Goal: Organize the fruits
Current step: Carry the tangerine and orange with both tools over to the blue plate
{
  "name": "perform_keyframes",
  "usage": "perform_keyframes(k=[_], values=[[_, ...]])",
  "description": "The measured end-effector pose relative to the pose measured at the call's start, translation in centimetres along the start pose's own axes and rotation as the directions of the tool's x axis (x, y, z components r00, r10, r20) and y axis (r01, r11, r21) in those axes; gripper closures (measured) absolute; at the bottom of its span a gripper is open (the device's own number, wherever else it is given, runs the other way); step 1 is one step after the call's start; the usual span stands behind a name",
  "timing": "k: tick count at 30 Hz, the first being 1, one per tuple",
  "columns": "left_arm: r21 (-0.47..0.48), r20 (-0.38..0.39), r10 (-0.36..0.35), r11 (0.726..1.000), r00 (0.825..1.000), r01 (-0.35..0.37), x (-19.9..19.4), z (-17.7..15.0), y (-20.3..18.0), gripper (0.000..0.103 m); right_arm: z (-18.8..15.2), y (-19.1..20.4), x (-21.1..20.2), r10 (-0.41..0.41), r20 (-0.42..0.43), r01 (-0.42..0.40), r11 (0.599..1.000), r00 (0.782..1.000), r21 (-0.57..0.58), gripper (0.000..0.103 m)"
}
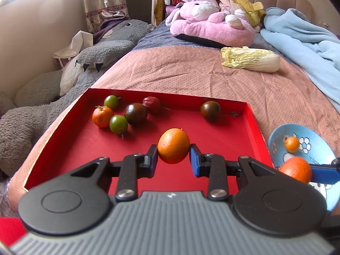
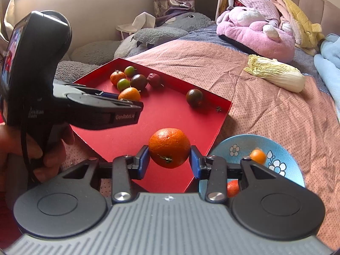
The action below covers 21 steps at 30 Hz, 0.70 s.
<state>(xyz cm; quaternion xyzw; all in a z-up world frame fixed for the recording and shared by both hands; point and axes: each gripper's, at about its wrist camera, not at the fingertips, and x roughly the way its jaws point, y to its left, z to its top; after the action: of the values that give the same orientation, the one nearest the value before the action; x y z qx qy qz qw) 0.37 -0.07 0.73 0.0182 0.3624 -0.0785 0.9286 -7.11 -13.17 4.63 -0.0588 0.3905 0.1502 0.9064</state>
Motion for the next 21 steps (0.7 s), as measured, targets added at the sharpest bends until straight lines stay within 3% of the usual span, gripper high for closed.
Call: perform_keyframes(k=[10, 21], values=[[0.072, 0.016, -0.027, 0.997, 1.0, 0.026, -1.2, -1.8, -3.2, 0.068, -1.6, -1.0, -1.9, -0.008, 0.02, 0.008, 1.0, 1.0, 0.022, 0.057], [0.05, 0.021, -0.059, 0.997, 0.998, 0.058, -1.5, -1.3, -4.7, 0.068, -5.4, -5.0, -3.5, -0.07, 0.0, 0.069, 0.993, 0.998, 0.091, 0.057]])
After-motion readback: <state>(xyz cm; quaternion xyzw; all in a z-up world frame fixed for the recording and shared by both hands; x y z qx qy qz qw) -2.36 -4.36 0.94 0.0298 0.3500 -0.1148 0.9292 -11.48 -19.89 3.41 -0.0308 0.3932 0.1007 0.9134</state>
